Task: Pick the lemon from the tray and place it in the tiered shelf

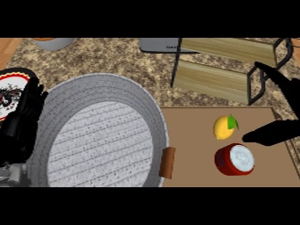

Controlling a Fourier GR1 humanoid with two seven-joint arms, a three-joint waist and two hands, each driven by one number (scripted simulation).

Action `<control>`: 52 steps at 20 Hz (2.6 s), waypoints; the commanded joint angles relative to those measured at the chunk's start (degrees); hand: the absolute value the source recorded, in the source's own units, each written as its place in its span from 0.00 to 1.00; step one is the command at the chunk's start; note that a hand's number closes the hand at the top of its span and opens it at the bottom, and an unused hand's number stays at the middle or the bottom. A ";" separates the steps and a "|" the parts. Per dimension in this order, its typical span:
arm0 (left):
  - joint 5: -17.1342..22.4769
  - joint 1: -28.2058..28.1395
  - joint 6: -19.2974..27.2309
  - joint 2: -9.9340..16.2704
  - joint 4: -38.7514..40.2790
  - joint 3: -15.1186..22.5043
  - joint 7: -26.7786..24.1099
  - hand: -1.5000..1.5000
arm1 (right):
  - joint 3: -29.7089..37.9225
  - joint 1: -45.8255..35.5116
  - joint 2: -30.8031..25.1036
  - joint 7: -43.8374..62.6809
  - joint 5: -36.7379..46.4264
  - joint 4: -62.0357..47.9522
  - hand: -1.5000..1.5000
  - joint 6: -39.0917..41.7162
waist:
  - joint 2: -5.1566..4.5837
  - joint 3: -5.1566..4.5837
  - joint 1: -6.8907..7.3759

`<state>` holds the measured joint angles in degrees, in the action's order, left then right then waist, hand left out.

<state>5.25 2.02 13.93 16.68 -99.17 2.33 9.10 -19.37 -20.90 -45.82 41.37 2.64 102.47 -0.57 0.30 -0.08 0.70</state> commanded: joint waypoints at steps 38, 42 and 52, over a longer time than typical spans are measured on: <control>-1.20 3.82 -1.96 -2.24 3.87 -4.30 0.74 0.50 | -6.34 -0.04 22.15 12.50 33.92 -20.34 0.00 10.41 | -0.30 0.08 -0.66; -2.25 -0.95 -1.93 -4.07 -0.23 -1.96 -0.55 0.50 | -5.28 0.28 24.59 7.32 37.02 -25.16 0.00 7.10 | -0.31 0.09 -0.36; -3.65 3.40 -1.53 -4.93 5.97 -2.78 -2.31 0.50 | -0.50 2.83 26.50 5.14 39.09 -25.77 0.00 11.37 | -0.29 0.07 -0.82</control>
<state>2.72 4.48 11.75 14.83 -96.57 -0.63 8.75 -21.44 -20.61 -19.52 47.00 41.02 74.98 9.27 0.20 0.46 0.24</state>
